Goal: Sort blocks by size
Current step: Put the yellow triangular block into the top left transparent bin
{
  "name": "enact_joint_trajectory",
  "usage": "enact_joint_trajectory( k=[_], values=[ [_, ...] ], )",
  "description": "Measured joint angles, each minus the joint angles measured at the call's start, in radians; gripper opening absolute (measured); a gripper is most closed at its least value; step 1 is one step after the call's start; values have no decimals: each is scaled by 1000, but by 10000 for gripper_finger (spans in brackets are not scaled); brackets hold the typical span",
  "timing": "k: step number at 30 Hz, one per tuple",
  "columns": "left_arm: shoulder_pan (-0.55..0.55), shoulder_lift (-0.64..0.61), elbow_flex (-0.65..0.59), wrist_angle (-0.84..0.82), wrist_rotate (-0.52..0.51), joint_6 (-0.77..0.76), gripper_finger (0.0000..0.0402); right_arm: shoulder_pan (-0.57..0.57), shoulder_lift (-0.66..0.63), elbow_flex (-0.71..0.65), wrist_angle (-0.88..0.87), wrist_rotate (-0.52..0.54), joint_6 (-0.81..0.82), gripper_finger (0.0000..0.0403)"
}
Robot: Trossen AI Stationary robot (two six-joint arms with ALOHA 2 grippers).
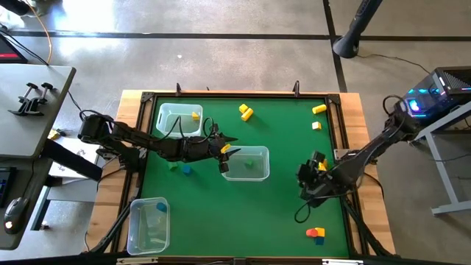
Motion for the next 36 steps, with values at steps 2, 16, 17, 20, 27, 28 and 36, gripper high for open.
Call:
enact_joint_trajectory(
  k=[2,16,17,20,27,28,36],
  values=[
    [0,0,0,0,0,0,168,32,-36,0,0,15,8,177],
    [-1,0,0,-1,0,0,168,247,-160,0,-19,320,137,177],
    [0,0,0,-1,0,0,168,255,-160,0,-19,338,147,177],
    [-1,0,0,-2,0,0,168,271,-157,0,-19,408,177,177],
    [0,0,0,-5,0,0,168,239,-135,0,-35,498,202,177],
    [-1,0,0,-5,0,0,168,225,-136,0,-27,500,206,177],
    [-1,0,0,-2,1,-7,168,67,-145,2,-62,423,241,177]
  ],
)
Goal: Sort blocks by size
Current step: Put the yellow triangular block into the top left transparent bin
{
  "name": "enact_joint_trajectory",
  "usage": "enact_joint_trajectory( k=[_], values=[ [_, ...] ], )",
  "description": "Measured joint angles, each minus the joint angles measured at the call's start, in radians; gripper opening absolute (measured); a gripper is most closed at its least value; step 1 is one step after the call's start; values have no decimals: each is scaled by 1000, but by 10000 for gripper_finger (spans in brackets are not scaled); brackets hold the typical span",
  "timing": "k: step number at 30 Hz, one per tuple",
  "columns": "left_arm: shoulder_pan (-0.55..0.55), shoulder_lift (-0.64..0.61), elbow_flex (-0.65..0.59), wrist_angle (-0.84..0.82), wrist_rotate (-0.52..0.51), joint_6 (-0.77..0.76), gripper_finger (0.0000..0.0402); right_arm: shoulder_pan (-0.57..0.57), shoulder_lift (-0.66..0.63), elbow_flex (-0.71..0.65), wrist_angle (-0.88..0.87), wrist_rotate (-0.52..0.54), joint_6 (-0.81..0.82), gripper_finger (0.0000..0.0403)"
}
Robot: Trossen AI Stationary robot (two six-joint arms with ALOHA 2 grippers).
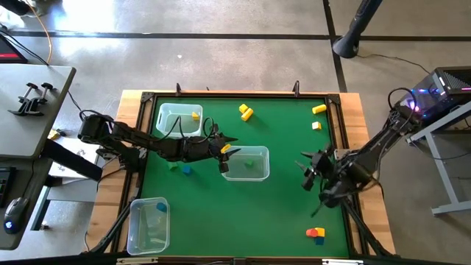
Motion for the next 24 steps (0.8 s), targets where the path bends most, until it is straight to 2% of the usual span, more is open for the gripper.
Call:
enact_joint_trajectory(
  k=[4,9,15,24],
  values=[
    [0,0,0,1,0,0,168,-146,-27,16,-118,-182,4,177],
    [2,0,0,0,0,0,168,-313,-56,19,-231,-333,-81,177],
    [2,0,0,0,0,-1,168,-462,-67,19,-261,-503,-177,177],
    [2,0,0,0,0,-2,168,-665,-66,19,-263,-703,-364,177]
  ],
)
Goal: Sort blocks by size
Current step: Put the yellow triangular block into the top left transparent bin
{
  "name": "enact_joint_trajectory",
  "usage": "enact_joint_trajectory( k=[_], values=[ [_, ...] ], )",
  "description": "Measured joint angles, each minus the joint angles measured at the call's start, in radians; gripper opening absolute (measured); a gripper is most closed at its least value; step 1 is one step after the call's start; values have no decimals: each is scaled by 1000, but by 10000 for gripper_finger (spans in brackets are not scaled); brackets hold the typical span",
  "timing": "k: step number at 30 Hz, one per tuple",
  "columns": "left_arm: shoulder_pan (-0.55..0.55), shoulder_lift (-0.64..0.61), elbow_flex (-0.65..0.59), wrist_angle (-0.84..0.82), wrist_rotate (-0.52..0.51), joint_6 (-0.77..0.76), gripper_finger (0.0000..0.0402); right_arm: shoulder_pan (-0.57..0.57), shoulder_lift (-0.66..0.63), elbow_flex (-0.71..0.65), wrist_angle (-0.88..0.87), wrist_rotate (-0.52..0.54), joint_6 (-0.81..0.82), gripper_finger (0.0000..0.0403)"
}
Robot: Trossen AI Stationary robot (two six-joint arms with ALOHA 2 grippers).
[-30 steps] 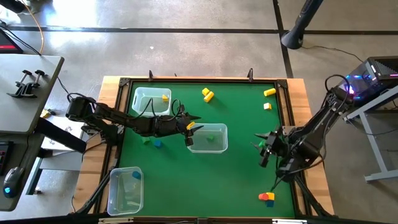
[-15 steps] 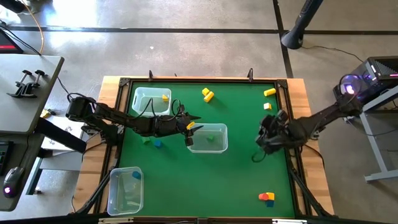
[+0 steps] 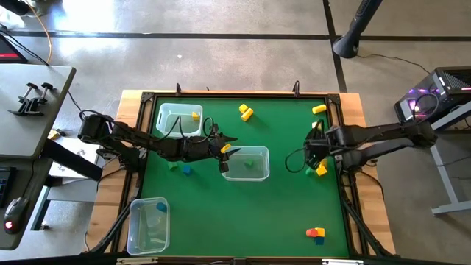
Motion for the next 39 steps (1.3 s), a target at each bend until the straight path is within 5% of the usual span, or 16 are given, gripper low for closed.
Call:
enact_joint_trajectory(
  k=[12,27,39],
  values=[
    [0,0,0,0,0,0,168,-282,117,0,-39,-268,-359,177],
    [0,0,-1,-31,0,-1,168,-437,443,0,-84,-292,-621,177],
    [-1,0,-1,-31,0,-1,168,-480,486,-11,-66,-388,-685,177]
  ],
)
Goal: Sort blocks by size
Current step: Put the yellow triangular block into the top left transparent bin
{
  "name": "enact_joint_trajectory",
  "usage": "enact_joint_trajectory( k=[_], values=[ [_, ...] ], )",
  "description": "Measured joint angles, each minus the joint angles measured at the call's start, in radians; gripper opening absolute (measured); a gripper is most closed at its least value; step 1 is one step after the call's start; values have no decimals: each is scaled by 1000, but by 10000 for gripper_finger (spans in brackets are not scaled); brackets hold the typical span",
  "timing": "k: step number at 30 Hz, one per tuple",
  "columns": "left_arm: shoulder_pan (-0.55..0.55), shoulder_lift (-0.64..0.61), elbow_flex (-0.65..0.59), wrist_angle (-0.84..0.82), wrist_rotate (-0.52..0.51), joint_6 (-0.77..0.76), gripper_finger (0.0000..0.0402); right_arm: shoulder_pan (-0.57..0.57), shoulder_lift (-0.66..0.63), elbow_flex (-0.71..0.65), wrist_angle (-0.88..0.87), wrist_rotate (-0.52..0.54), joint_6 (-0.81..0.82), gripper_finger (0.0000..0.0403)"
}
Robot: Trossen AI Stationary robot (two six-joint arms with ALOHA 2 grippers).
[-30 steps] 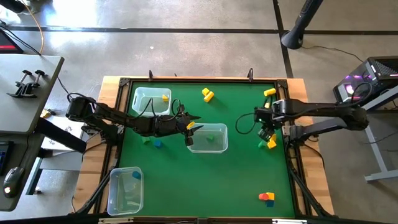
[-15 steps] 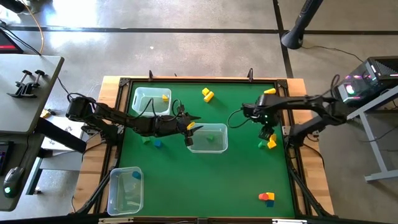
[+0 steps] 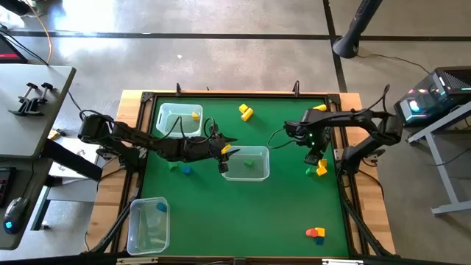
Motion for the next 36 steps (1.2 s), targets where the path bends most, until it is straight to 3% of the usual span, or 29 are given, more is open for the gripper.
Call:
enact_joint_trajectory(
  k=[9,18,36],
  values=[
    [0,0,0,0,0,1,168,0,1,-91,40,10,21,185],
    [0,0,0,-3,0,3,168,0,1,-91,107,32,39,258],
    [0,0,0,-7,0,2,168,0,52,-141,153,31,64,263]
  ],
)
